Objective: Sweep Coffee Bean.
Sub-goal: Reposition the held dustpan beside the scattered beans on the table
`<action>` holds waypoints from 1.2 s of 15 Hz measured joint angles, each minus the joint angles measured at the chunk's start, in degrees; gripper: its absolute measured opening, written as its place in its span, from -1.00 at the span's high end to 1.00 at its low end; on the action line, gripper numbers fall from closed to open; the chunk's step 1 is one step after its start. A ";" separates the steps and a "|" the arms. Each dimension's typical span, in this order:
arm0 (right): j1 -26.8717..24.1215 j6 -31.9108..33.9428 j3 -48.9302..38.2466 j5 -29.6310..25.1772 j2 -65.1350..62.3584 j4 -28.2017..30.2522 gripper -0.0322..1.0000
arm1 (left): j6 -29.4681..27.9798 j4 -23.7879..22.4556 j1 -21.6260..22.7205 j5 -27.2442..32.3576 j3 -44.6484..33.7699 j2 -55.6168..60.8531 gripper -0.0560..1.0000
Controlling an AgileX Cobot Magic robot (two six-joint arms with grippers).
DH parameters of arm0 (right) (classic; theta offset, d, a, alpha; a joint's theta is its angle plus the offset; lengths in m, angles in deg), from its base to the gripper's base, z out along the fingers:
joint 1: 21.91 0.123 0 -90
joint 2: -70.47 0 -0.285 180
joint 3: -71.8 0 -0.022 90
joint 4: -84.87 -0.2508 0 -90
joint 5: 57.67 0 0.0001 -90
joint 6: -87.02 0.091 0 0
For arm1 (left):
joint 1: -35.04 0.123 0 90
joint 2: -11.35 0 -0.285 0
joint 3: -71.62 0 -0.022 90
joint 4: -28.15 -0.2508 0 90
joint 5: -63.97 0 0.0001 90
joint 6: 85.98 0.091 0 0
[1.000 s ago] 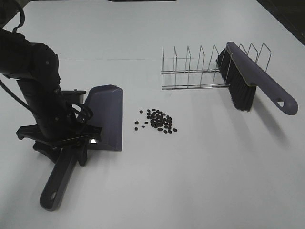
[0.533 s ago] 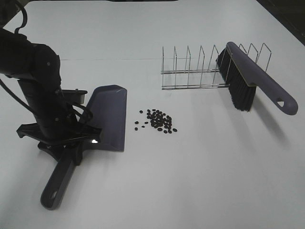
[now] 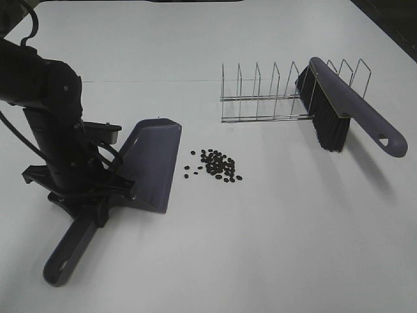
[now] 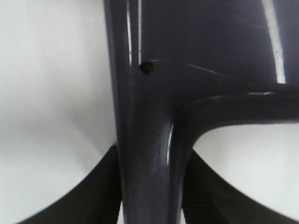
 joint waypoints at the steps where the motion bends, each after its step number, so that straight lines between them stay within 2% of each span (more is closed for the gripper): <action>1: 0.00 0.00 0.00 0.00 0.00 0.00 -0.50 | 0.69 -0.06 0.00 0.11 0.00 0.00 0.30; 8: 0.00 0.00 0.00 0.00 0.00 0.00 -0.50 | 3.72 -0.97 0.00 0.17 -0.17 2.52 0.30; 13: 0.00 0.11 0.00 0.00 0.00 0.00 -0.50 | 5.33 -1.95 0.06 2.35 -0.17 7.16 0.30; 18: 0.00 6.02 1.95 -0.06 0.00 0.00 -0.45 | 5.39 -3.04 0.06 -0.11 -0.17 7.16 0.30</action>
